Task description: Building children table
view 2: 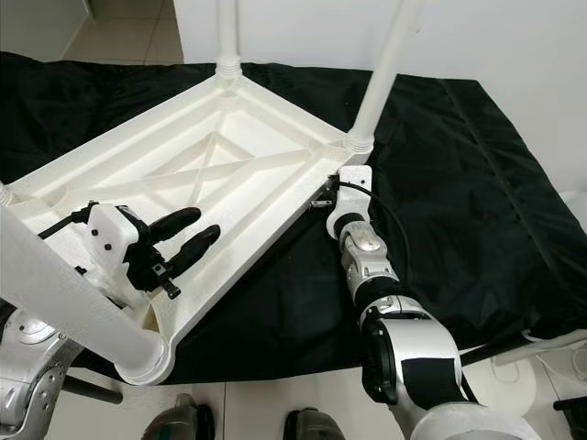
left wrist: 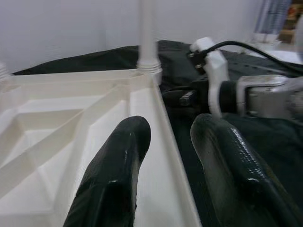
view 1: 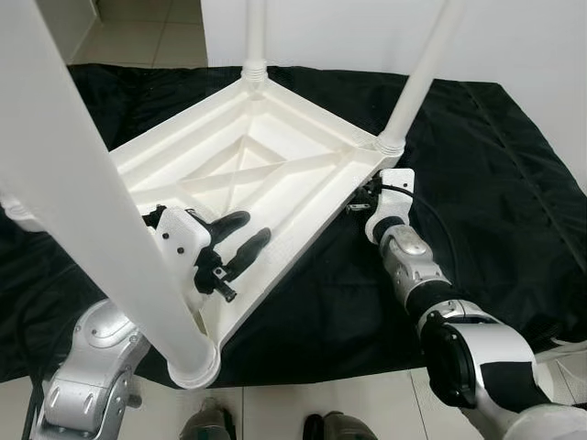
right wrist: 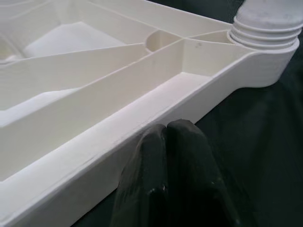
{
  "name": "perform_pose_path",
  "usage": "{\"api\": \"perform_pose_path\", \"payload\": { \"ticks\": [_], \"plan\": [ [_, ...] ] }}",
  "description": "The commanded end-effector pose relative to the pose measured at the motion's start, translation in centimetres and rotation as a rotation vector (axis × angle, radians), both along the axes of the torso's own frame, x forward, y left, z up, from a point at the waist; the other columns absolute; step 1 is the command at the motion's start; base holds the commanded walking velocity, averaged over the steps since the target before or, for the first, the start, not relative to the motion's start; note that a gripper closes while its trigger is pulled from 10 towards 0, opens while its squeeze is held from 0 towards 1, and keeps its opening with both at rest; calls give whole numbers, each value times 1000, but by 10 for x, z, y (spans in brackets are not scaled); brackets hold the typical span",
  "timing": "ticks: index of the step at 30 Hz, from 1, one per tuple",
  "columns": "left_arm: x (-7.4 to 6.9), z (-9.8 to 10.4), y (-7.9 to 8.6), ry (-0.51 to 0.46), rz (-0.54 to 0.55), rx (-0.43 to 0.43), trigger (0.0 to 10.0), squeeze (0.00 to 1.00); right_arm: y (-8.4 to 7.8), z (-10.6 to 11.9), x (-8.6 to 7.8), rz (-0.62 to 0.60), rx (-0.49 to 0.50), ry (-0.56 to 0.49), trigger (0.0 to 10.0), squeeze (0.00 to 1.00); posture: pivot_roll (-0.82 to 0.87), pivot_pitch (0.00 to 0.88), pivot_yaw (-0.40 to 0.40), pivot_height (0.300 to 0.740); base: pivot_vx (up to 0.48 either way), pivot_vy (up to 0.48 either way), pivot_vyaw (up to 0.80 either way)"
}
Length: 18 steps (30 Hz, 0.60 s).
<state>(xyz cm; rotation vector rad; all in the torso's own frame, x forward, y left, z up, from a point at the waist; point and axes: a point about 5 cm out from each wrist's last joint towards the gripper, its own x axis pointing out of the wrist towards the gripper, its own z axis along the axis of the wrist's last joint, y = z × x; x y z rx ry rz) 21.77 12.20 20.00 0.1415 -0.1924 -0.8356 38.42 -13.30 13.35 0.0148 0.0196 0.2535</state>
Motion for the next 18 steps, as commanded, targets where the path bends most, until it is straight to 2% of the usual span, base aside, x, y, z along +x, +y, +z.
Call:
{"api": "perform_pose_path", "payload": {
  "ticks": [1, 3, 10, 17, 18],
  "plan": [
    [-6, 0, -8, 13, -52, -5, 10000, 0, 17, 7, 2, 105, -4, -20, 10000, 0, 127, 112, -48, 740, 0, 0, 0],
    [-13, -2, -14, 45, -106, 31, 10000, 0, 20, 14, 4, 160, 0, -34, 10000, 0, 121, 117, -41, 740, 0, 0, 0],
    [-21, -3, -16, 85, -148, 77, 10000, 0, 28, 27, 8, 231, 10, -64, 10000, 0, 130, 112, -44, 740, 0, 0, 0],
    [-18, 2, -12, 59, -120, 108, 10000, 0, 25, 33, 11, 174, 15, -92, 10000, 0, 137, 105, -44, 740, 0, 0, 0],
    [-14, 3, -6, 47, -87, 126, 10000, 0, 19, 34, 11, 140, 30, -114, 10000, 0, 137, 105, -44, 740, 0, 0, 0]
  ]
}}
